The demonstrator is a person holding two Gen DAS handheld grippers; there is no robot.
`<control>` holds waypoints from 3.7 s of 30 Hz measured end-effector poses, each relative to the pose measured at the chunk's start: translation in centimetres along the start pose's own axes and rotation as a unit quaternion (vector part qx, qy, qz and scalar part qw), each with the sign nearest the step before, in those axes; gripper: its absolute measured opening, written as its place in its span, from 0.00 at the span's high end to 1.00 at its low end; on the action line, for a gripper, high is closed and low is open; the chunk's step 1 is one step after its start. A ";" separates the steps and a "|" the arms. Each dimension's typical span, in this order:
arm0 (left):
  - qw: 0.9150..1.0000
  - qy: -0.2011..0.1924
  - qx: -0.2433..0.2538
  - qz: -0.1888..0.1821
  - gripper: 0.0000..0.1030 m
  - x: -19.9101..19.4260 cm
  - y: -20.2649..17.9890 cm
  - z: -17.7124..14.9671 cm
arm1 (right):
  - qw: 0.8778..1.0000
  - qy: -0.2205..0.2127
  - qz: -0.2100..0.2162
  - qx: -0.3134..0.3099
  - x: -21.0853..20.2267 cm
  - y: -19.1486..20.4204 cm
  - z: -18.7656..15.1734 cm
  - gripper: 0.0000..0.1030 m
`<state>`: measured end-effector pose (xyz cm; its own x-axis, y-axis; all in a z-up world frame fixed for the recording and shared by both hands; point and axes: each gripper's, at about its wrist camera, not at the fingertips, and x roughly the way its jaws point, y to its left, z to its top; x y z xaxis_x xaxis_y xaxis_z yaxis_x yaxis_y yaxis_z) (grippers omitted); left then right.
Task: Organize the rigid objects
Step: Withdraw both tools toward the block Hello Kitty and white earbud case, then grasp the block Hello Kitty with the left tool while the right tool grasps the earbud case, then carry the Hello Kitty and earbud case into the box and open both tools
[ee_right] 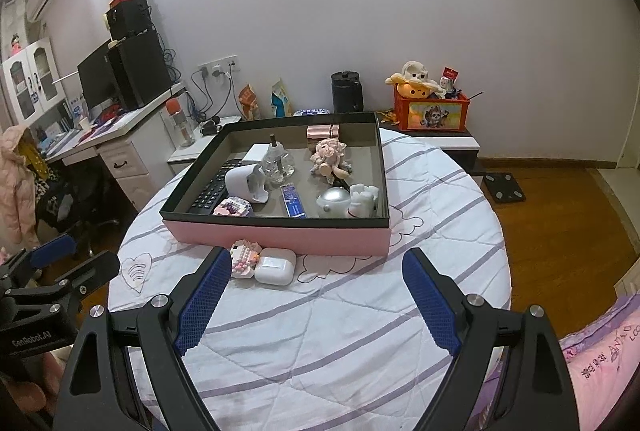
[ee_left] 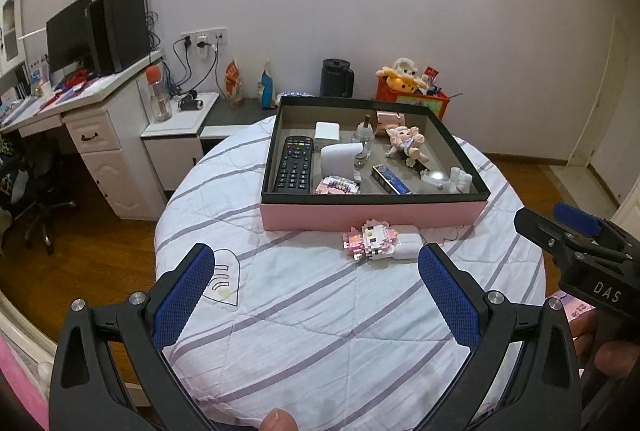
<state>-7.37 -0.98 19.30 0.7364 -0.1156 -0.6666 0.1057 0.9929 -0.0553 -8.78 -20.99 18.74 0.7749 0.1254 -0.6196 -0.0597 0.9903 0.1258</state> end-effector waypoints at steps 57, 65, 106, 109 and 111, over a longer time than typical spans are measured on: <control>0.995 0.099 -0.025 -0.013 0.00 8.4 2.1 -3.1 | 0.993 0.112 -0.035 -0.023 14.4 2.3 -3.0 0.56; 0.995 0.099 -0.005 -0.034 0.00 10.7 -1.0 -2.4 | 0.994 0.109 -0.007 -0.001 12.3 0.2 -3.8 0.56; 0.998 0.040 0.008 -0.044 0.43 7.8 0.9 3.7 | 0.998 0.037 0.051 -0.016 6.7 0.2 3.2 0.56; 0.998 0.026 0.012 -0.049 0.43 8.2 0.7 5.9 | 0.998 0.023 0.046 -0.028 6.9 0.7 5.5 0.56; 0.998 0.026 0.009 -0.056 0.43 9.1 0.5 7.2 | 0.998 0.018 0.048 -0.030 7.8 0.9 7.2 0.56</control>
<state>4.21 -1.76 18.59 0.6835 -0.2245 -0.6946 0.1984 0.9728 -0.1193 1.72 -19.61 19.62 0.7410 0.2218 -0.6338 -0.1718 0.9751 0.1404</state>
